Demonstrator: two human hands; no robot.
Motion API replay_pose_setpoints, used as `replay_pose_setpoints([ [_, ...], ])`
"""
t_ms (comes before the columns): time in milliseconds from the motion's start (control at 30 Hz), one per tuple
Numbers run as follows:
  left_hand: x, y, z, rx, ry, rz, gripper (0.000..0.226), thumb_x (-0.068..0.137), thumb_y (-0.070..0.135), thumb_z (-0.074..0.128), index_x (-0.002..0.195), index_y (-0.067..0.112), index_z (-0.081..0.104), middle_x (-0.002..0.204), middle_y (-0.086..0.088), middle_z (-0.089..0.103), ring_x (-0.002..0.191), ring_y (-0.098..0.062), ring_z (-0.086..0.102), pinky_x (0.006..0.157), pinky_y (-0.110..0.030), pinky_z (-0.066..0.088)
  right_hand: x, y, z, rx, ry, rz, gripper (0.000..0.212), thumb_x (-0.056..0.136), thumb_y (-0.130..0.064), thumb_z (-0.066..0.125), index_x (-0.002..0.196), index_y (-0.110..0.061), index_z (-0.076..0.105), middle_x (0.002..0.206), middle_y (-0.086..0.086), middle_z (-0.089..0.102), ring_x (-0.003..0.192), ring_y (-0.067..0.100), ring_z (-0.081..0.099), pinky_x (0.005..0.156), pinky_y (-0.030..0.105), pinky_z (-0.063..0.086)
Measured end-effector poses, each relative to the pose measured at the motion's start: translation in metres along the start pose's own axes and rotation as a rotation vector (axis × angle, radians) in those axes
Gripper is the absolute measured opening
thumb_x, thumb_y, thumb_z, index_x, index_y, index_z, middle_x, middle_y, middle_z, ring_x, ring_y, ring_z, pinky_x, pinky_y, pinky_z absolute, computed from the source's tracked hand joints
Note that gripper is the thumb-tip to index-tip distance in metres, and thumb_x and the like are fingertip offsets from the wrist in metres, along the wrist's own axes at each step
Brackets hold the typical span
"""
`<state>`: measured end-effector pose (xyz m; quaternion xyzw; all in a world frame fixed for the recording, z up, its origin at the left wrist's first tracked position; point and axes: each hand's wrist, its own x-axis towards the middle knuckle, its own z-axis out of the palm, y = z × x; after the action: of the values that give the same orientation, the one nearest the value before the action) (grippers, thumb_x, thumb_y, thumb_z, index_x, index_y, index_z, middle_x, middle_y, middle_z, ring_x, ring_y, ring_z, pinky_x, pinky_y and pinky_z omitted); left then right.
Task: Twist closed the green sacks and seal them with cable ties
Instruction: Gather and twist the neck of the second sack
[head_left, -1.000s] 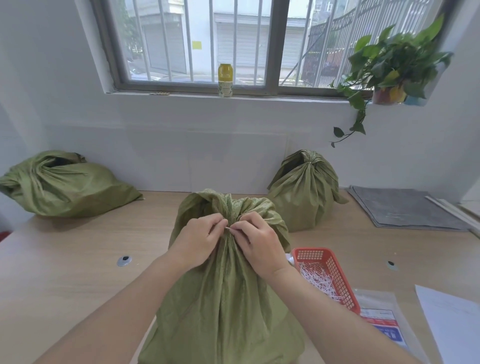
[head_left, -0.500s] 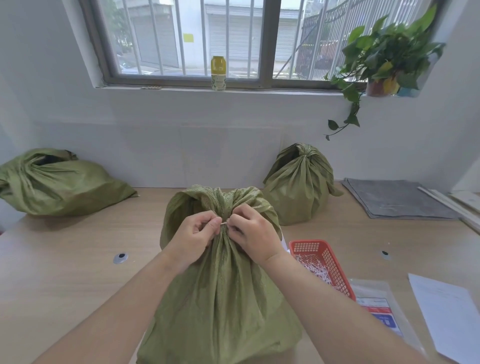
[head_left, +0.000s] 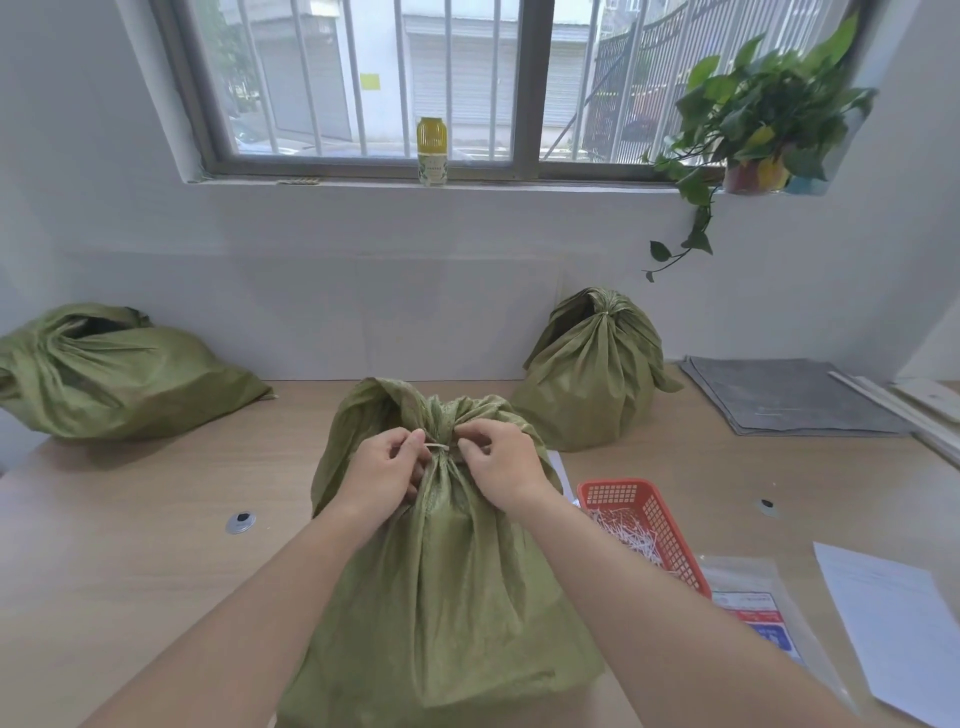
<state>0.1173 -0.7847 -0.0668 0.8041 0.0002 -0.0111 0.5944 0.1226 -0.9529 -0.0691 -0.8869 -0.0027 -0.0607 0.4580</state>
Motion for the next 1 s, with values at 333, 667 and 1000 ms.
replay_pose_setpoints([
  [333, -0.028, 0.024, -0.002, -0.055, 0.168, -0.013, 0.039, 0.102, 0.048, 0.05, 0.096, 0.013, 0.065, 0.098, -0.011, 0.071, 0.073, -0.022, 0.065, 0.081, -0.047, 0.056, -0.02, -0.033, -0.01, 0.311, 0.147, 0.291, 0.038, 0.104, -0.04, 0.042, 0.073, -0.018, 0.048, 0.071, -0.003, 0.051, 0.068, 0.018, 0.048, 0.068, 0.037, 0.038],
  [667, -0.089, 0.04, 0.013, -0.205, 0.189, -0.154, 0.047, 0.104, 0.055, 0.031, 0.133, 0.035, 0.063, 0.132, -0.005, 0.061, 0.121, -0.026, 0.059, 0.113, -0.048, 0.041, -0.073, -0.031, -0.043, 0.501, 0.134, 0.32, 0.058, 0.109, -0.051, 0.025, 0.121, -0.013, 0.067, 0.084, -0.012, 0.05, 0.083, 0.008, 0.05, 0.092, 0.034, 0.033],
  [1000, -0.156, 0.059, 0.02, -0.224, 0.151, -0.118, 0.048, 0.099, 0.059, 0.033, 0.135, 0.044, 0.06, 0.141, -0.002, 0.057, 0.125, -0.025, 0.056, 0.118, -0.05, 0.034, -0.146, -0.032, -0.068, 0.522, 0.134, 0.328, 0.06, 0.107, -0.057, 0.022, 0.147, -0.026, 0.055, 0.148, -0.002, 0.055, 0.14, 0.022, 0.046, 0.114, 0.044, 0.032],
])
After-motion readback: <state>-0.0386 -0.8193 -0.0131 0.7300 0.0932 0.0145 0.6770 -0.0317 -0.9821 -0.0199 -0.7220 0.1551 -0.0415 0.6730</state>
